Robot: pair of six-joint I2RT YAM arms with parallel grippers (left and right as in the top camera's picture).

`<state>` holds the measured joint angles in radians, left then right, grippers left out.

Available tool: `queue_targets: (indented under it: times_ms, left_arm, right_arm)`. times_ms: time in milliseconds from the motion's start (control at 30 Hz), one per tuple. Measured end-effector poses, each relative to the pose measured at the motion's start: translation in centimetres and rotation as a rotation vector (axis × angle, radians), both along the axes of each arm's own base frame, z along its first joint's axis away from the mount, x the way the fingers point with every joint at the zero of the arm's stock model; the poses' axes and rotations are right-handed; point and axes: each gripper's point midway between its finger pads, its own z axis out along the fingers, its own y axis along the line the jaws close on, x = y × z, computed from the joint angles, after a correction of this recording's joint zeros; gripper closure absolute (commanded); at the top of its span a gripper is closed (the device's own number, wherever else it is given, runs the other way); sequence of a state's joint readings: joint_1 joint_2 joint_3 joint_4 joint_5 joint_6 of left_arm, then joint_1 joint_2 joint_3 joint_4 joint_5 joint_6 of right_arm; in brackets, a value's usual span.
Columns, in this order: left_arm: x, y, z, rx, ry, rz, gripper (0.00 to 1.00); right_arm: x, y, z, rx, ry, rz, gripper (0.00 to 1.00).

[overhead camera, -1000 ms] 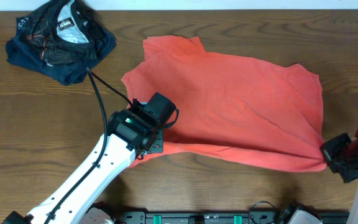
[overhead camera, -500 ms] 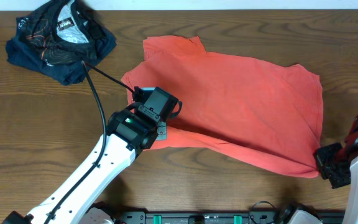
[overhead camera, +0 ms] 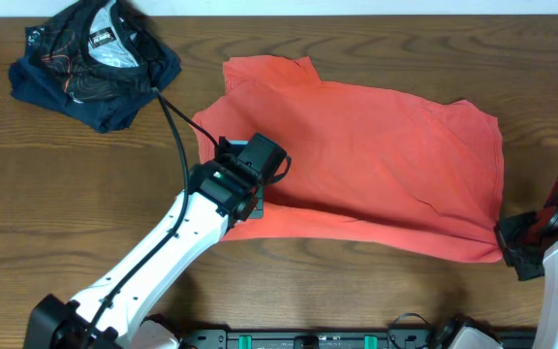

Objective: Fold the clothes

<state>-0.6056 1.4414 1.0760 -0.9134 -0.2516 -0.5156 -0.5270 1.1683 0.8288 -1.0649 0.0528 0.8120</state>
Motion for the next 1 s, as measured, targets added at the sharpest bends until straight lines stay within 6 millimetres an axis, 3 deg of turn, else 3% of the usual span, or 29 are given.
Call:
queue_targets:
  times_ms: [367, 633, 700, 733, 767, 867, 933, 967, 1000]
  left_arm:
    - [1.5, -0.5, -1.6, 0.026, -0.007, 0.005, 0.94]
    - [3.6, -0.8, -1.1, 0.03, -0.108, 0.021, 0.94]
    - [4.0, -0.9, -0.9, 0.027, -0.128, 0.024, 0.9]
    - [4.2, -0.9, -0.8, 0.026, -0.137, 0.022, 0.83]
    - [4.3, -1.0, -0.7, 0.028, -0.142, 0.018, 0.66]
    - [4.7, -1.0, -0.6, 0.029, -0.158, 0.022, 0.22]
    - [4.8, -0.9, -0.5, 0.032, -0.165, 0.022, 0.09]
    - [4.8, -0.9, -0.5, 0.035, -0.167, 0.016, 0.04]
    - [4.9, -0.9, -0.4, 0.039, -0.169, 0.009, 0.02]
  right_arm:
    - [1.8, -1.0, -0.8, -0.019, -0.042, 0.001, 0.93]
    - [3.3, -0.6, -2.9, 0.011, -0.111, 0.014, 0.95]
    - [3.7, -0.4, -3.3, 0.019, -0.136, 0.019, 0.91]
    - [3.9, -0.3, -3.5, 0.023, -0.148, 0.019, 0.87]
    - [4.1, -0.3, -3.6, 0.024, -0.16, 0.023, 0.78]
    - [4.5, -0.3, -3.9, 0.02, -0.182, 0.024, 0.32]
    - [4.8, -0.2, -4.0, 0.014, -0.195, 0.043, 0.07]
    - [5.3, -0.1, -3.9, 0.008, -0.209, 0.065, 0.01]
    - [5.8, -0.1, -3.8, -0.001, -0.225, 0.089, 0.01]
